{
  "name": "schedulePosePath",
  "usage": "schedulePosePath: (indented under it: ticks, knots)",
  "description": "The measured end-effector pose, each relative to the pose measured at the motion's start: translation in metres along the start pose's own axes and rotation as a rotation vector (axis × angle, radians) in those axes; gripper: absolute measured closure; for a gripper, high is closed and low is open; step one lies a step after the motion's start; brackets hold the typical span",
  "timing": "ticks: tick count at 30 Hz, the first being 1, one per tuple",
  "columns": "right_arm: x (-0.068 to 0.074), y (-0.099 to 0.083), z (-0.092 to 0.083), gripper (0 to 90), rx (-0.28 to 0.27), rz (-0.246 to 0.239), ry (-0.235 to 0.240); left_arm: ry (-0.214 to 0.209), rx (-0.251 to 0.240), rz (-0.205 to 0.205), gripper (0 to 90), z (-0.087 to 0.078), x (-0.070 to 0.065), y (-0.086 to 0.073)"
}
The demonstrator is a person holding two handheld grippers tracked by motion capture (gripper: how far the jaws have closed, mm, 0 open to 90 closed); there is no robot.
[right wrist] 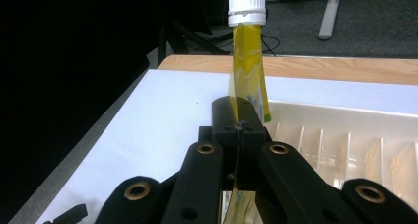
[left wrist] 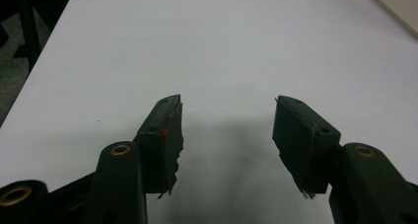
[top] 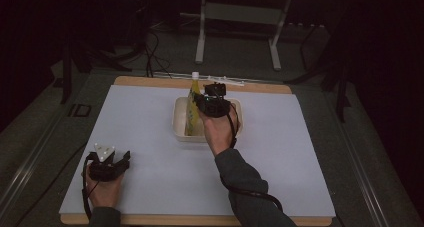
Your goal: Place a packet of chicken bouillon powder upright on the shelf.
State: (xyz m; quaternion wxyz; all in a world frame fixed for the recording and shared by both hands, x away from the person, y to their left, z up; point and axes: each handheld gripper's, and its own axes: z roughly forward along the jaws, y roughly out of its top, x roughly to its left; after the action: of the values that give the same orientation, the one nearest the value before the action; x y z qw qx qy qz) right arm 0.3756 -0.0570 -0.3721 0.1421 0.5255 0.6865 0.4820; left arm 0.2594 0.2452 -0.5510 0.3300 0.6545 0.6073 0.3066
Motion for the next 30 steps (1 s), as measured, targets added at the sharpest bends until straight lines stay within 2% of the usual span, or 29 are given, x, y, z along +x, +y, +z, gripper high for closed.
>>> schedulePosePath:
  ticks: [17,23,30]
  knots:
    - [-0.007,0.005,0.02,90.0,0.045,0.021,-0.031,0.0,0.006,0.0,44.7,0.0,0.0,0.0]
    - [-0.01,0.007,0.027,90.0,0.052,0.044,-0.045,0.0,0.003,-0.001,44.7,0.001,0.0,0.0]
    - [-0.009,0.005,0.036,90.0,0.076,0.037,-0.055,-0.001,0.002,-0.001,44.7,0.0,0.0,0.0]
